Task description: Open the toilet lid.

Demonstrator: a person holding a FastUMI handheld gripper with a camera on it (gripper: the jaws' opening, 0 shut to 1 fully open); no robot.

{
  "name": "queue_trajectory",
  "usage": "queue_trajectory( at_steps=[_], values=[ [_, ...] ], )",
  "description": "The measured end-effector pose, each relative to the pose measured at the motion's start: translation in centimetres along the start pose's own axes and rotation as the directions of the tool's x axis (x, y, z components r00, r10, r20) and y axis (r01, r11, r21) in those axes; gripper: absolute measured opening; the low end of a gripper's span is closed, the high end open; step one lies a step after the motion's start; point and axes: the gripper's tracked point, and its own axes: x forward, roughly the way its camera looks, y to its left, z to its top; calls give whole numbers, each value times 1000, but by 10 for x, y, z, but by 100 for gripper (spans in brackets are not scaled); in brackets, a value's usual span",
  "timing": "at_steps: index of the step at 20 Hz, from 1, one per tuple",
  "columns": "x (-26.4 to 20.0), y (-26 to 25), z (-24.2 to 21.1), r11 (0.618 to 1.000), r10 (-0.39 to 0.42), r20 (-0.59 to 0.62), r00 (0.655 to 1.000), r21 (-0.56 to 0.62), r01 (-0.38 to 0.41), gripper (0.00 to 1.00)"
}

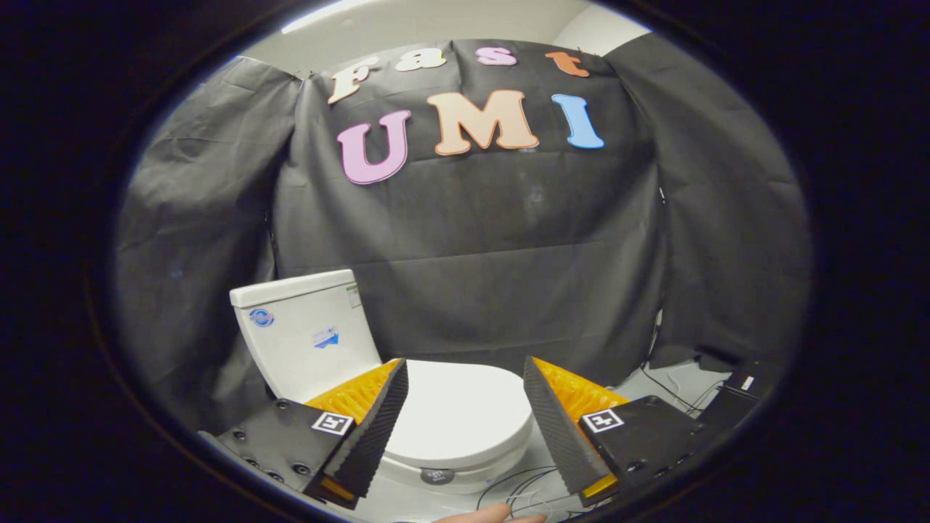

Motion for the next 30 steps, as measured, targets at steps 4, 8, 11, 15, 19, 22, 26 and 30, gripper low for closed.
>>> queue_trajectory(
  at_steps=[4, 8, 11, 15, 19, 22, 26, 30],
  values=[
    [-2, -14, -6, 999, -31, -13, 999, 31, 31, 98],
    [4, -18, -23, 994, -40, -31, 999, 96, 43, 98],
    [5, -12, -44, 977, -44, -51, 998, 207, 53, 98],
    [8, -11, -64, 942, -65, -80, 995, 325, 88, 97],
    [8, -10, -92, 832, -47, -115, 992, 545, 102, 97],
    [7, -14, -115, 660, -44, -122, 992, 742, 121, 97],
    [3, -16, -138, 508, -30, -155, 987, 848, 148, 97],
    [-1, -3, -169, 412, 13, -221, 975, 890, 196, 97]
  ],
)
